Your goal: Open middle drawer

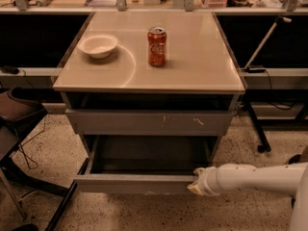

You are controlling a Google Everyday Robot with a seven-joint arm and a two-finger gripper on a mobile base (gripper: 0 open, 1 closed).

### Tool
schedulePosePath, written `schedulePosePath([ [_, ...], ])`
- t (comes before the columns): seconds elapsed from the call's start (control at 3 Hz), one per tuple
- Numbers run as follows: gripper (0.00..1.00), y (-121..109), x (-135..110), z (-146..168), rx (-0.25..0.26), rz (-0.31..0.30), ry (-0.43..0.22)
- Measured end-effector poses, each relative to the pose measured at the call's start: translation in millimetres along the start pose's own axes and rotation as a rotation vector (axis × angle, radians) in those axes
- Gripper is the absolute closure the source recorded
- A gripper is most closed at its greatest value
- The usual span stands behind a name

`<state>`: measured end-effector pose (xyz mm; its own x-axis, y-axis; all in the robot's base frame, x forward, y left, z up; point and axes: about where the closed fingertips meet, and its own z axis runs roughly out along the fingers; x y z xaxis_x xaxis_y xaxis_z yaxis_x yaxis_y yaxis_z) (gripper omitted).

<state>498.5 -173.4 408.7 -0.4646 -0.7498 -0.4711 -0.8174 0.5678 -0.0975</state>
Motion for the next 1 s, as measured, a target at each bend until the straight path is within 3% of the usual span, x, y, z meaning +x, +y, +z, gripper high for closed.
schedulePosePath([
  [0.33, 1.00, 15.3, 8.4, -7.4, -0.011, 0.003, -0.006],
  [1.0, 1.00, 14.9, 6.6, -10.5, -0.011, 0.003, -0.006],
])
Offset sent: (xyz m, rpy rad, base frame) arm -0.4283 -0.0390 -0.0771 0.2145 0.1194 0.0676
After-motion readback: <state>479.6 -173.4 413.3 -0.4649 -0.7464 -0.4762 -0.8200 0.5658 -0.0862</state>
